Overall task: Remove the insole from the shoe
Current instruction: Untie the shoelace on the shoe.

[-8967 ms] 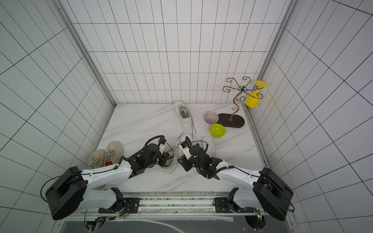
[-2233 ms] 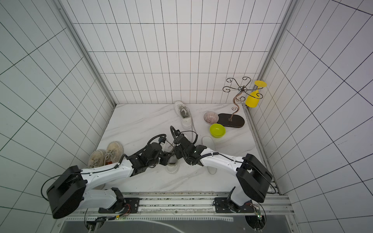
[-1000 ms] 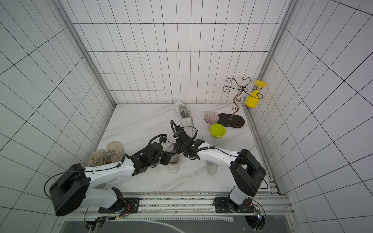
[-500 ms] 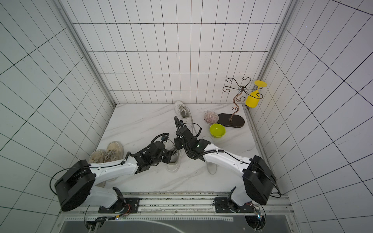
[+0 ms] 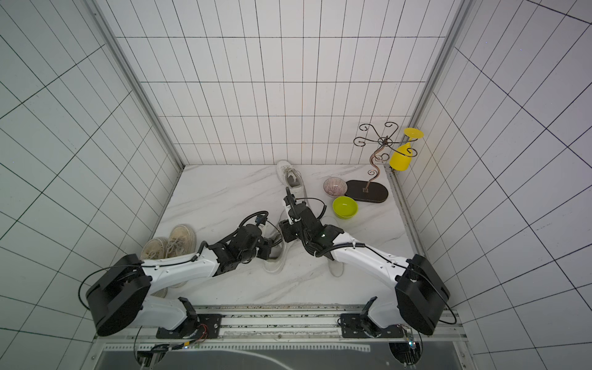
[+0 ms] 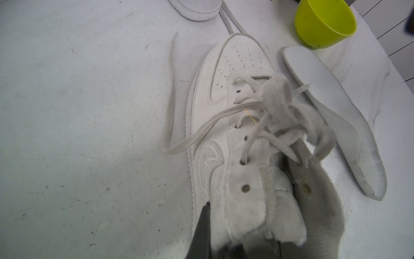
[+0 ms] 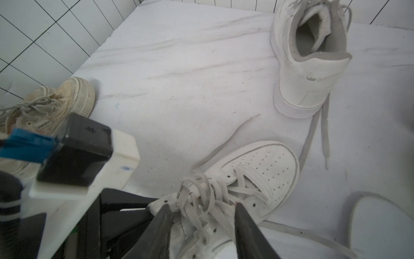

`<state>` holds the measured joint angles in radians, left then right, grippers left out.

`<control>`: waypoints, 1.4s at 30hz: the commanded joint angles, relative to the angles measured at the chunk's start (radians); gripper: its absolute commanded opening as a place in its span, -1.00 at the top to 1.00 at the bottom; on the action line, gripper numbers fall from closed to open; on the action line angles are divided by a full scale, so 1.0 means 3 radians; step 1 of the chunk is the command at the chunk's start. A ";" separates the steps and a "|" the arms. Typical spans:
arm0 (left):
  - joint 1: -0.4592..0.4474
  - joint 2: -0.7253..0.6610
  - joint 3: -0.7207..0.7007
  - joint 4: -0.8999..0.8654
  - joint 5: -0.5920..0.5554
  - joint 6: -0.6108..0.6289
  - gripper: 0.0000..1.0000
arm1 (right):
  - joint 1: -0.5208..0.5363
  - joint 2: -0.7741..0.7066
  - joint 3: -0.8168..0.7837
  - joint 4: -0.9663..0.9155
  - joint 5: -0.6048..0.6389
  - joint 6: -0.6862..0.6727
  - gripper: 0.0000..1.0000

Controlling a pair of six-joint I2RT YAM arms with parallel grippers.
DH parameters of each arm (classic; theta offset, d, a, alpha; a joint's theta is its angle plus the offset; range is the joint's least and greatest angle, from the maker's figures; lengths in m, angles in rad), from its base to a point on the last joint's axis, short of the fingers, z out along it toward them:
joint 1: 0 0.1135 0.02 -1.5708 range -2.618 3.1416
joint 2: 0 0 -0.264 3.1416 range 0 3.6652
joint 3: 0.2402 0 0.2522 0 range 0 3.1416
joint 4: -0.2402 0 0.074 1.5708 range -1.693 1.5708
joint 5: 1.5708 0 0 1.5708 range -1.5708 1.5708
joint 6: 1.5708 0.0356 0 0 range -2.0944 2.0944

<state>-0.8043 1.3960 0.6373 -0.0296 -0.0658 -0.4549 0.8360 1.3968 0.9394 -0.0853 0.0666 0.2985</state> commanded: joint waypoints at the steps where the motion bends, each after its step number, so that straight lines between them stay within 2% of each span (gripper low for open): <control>1: -0.0005 -0.0031 -0.0078 -0.0011 0.0052 0.0041 0.88 | 0.0054 0.0044 -0.0187 0.0026 -0.0084 -0.0009 0.09; 17: -0.0003 -0.0051 -0.0089 -0.0004 0.0084 0.0042 0.92 | 0.0061 0.0449 -0.0019 0.0006 0.0202 -0.0080 0.14; 24: -0.0008 -0.0047 -0.0089 -0.0004 0.0106 0.0035 0.96 | 0.0061 0.0455 -0.0020 0.0003 0.0351 -0.0073 0.37; 29: -0.0008 -0.0055 -0.0096 0.0002 0.0095 0.0028 0.97 | 0.0061 0.0322 -0.0107 0.0028 0.0635 0.0015 0.69; 33: -0.0012 -0.0044 -0.0099 0.0001 0.0099 0.0027 0.98 | 0.0047 0.0149 -0.0207 0.0046 0.0792 0.0112 0.76; 38: -0.0008 -0.0034 -0.0094 -0.0011 0.0094 0.0024 0.99 | -0.0024 -0.0025 -0.0318 0.0081 0.0613 0.0166 0.75; 42: -0.0012 -0.0036 -0.0085 -0.0010 0.0090 0.0028 0.99 | -0.0026 -0.0040 -0.0345 0.0128 0.0239 0.0092 0.53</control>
<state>-0.8032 1.3907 0.6281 -0.0185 -0.0547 -0.4522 0.8375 1.3941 0.8894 -0.0620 0.2077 0.3321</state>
